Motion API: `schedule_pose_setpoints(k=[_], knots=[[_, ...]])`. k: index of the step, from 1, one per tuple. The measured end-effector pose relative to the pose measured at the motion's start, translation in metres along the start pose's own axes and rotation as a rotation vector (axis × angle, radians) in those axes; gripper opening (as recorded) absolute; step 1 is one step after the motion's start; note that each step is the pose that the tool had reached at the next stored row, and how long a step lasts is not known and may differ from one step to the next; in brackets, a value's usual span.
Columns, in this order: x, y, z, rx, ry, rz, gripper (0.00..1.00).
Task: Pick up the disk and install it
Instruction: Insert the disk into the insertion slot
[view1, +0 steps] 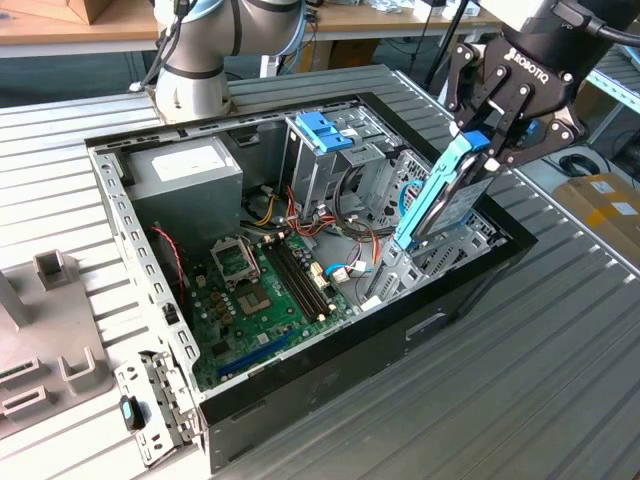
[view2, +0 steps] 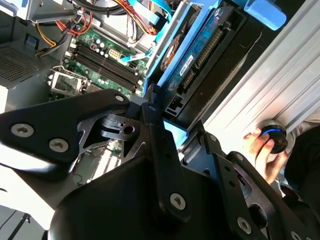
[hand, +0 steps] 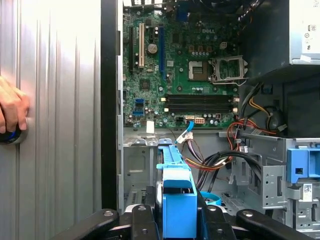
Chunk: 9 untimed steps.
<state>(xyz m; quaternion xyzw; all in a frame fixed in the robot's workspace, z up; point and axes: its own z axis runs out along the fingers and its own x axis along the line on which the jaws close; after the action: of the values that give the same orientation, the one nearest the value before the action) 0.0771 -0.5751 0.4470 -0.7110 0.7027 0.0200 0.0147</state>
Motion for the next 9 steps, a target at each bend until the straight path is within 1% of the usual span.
schedule_pose_setpoints(k=[5, 9], knots=[[0.0005, 0.0, 0.0004, 0.0, 0.0001, 0.0, 0.37], [0.0006, -0.0001, 0.0031, 0.0, 0.0, 0.0, 0.37]])
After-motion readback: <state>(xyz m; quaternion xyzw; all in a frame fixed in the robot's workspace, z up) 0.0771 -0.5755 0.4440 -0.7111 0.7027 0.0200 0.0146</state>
